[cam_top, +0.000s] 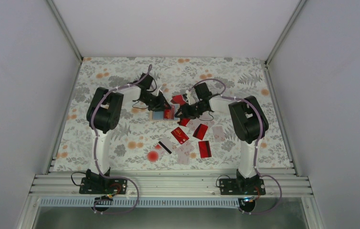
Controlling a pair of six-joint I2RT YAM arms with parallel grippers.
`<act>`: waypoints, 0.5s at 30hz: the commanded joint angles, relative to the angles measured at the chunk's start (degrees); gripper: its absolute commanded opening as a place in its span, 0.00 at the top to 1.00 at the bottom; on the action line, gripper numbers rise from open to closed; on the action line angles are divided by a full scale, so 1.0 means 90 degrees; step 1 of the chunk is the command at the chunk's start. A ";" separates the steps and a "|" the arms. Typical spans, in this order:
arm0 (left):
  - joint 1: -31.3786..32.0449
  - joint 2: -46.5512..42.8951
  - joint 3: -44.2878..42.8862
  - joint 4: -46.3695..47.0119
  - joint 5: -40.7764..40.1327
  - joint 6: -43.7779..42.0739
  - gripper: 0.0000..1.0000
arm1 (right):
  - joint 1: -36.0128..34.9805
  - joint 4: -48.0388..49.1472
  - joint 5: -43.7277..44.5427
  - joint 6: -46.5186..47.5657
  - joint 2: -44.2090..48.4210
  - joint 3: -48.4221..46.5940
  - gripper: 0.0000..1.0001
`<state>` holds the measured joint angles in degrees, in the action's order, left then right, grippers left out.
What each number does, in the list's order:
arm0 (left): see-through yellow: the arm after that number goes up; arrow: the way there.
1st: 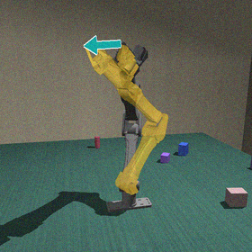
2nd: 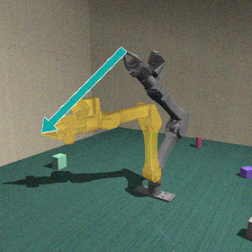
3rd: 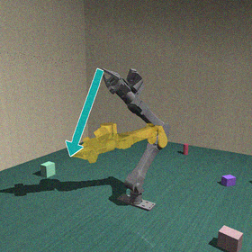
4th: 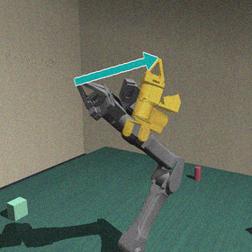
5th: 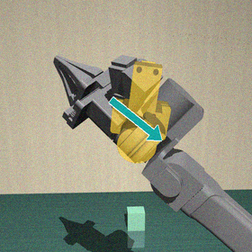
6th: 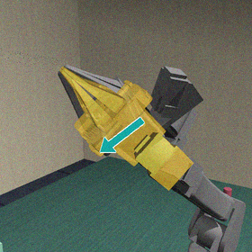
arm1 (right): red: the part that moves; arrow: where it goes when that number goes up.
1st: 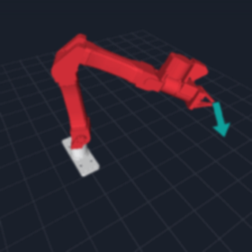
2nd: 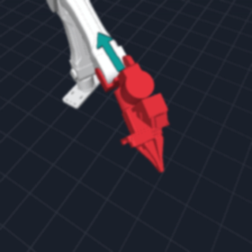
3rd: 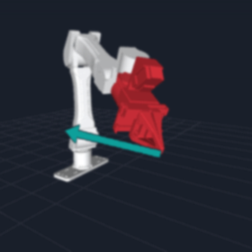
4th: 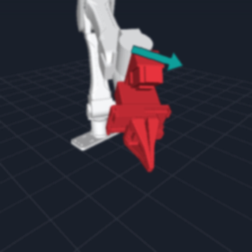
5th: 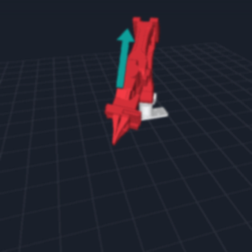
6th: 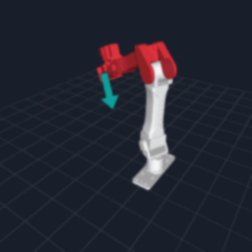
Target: Put the credit cards into the card holder
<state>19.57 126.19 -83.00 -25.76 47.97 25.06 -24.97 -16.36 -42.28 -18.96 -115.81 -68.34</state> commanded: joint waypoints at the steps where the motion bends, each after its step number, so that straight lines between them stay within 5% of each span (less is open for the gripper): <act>1: 0.0188 -0.0181 -0.0173 -0.0484 -0.0835 0.0231 0.79 | -0.0009 0.0080 0.0028 0.0095 -0.0208 -0.0151 0.60; 15: 0.0252 -0.0649 -0.0091 -0.0799 -0.1535 0.0533 0.64 | -0.0009 0.0079 0.0003 0.0095 -0.0219 -0.0181 0.61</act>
<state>21.61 122.10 -83.99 -31.27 36.29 28.32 -24.97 -16.08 -42.65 -18.92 -116.31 -68.82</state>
